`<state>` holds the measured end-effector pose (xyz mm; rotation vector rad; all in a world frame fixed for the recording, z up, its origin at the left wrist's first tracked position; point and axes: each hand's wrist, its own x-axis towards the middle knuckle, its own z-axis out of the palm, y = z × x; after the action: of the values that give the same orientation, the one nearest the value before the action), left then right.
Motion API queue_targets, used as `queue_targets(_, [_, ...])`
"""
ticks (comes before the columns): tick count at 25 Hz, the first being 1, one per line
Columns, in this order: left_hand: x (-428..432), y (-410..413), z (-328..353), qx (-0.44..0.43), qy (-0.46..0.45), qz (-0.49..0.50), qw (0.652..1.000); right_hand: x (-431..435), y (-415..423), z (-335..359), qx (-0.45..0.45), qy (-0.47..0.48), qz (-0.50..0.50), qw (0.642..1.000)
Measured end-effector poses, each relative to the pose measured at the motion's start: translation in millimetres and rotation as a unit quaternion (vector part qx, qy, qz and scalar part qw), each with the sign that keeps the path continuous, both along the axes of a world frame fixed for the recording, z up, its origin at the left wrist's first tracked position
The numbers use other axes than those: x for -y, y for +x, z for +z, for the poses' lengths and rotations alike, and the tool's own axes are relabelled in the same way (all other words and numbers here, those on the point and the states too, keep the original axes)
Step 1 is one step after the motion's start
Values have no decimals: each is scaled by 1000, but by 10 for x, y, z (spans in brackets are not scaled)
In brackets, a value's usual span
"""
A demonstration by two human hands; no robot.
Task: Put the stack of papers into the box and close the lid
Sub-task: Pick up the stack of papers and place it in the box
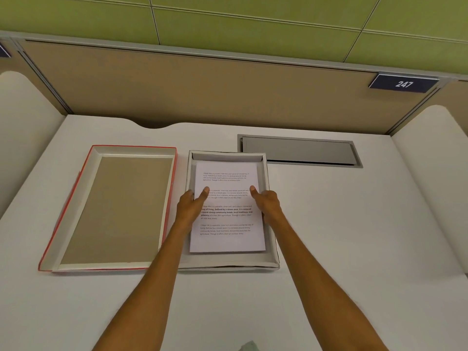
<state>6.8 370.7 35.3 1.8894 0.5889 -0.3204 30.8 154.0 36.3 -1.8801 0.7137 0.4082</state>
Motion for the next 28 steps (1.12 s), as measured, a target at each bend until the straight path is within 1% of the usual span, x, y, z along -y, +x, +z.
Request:
queue_targets(5, [-10,-33,99,-28,-114,21,993,-39,-18,31,0,-7,15,1000])
queue_targets(8, [-13,-44,110,-35,-121,22,992,-60,-31,72,-1,-10,23,1000])
queue_targets(11, [-70,-40,188,-67,-139,-23,988,-30,-51,59,3,-24,53,998])
queue_targets(13, [-125,-41,335,-80,-104,-59,990,10,-53,61,20,-56,79,995])
queue_targets(14, [-137,-66,427,-74,-73,-53,993,30,-34,84,38,-75,92,992])
queue_targets(15, [-148,-98,498,-66,-66,-31,995,43,13,117,61,-94,107,988])
queue_targets(16, [-153,-142,538,-73,-113,5,991,51,75,157,88,-111,125,982])
queue_targets(17, [-139,-212,548,-104,-215,51,970,57,161,202,115,-123,148,975])
queue_targets(18, [-95,-316,569,-158,-343,86,922,53,263,252,140,-128,175,966])
queue_targets(19, [-25,-445,609,-214,-451,110,859,44,367,303,157,-128,210,957])
queue_targets(20, [51,-573,603,-260,-520,128,803,30,473,341,168,-129,249,945])
queue_targets(21, [129,-687,565,-289,-558,141,765,10,577,374,172,-133,288,933])
queue_targets(22, [199,-782,514,-300,-578,155,743,-11,673,389,171,-140,322,921])
queue_targets(23, [256,-853,460,-296,-588,171,733,-35,760,386,166,-146,349,911])
queue_targets(25, [334,-905,366,-280,-593,200,728,-88,895,354,147,-168,397,890])
queue_targets(26, [356,-899,322,-280,-589,210,728,-111,947,328,136,-184,418,879])
queue_targets(28, [391,-877,265,-285,-571,215,739,-135,1015,274,114,-207,447,863])
